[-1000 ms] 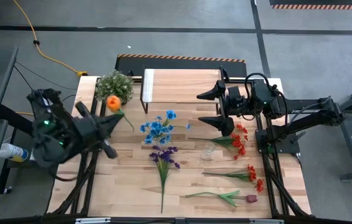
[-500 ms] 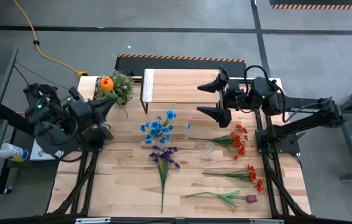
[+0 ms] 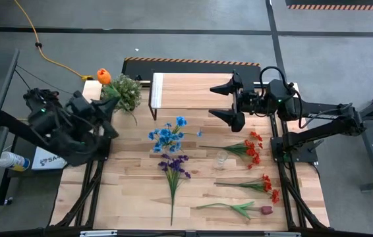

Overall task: Pick and place flowers into a vace then onto a shelf
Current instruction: Put the orange flower into the left transparent vase

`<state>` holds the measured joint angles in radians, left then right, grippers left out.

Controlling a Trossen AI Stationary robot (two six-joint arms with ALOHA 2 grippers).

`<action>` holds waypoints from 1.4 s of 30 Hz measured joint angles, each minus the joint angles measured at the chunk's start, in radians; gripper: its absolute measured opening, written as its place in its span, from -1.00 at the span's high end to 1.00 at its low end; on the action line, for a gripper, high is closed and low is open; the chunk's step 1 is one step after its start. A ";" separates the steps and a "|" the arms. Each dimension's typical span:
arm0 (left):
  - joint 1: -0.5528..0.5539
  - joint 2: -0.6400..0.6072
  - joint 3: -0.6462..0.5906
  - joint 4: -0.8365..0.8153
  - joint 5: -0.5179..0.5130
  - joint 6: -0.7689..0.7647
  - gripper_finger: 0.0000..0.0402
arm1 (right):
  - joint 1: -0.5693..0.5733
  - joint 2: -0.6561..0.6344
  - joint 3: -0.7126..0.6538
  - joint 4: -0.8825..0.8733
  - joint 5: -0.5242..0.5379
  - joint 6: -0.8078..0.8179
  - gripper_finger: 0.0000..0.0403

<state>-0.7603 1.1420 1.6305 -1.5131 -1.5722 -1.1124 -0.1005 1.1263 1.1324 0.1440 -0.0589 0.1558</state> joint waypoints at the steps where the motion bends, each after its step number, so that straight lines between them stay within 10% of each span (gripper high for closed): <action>1: 0.018 0.001 -0.015 0.001 0.003 -0.024 0.88 | 0.000 0.000 0.000 0.000 0.000 0.000 -0.96; 30: 0.185 -0.028 -0.467 0.008 0.002 -0.693 0.88 | 0.000 0.000 0.000 -0.002 -0.001 0.000 -0.96; 42: 0.184 -0.022 -0.568 0.221 0.001 -0.712 0.88 | 0.000 0.000 0.000 -0.003 -0.001 0.001 -0.96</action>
<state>-0.5758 1.1197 1.0626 -1.2922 -1.5709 -1.8241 -0.1003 1.1263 1.1324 0.1413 -0.0597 0.1564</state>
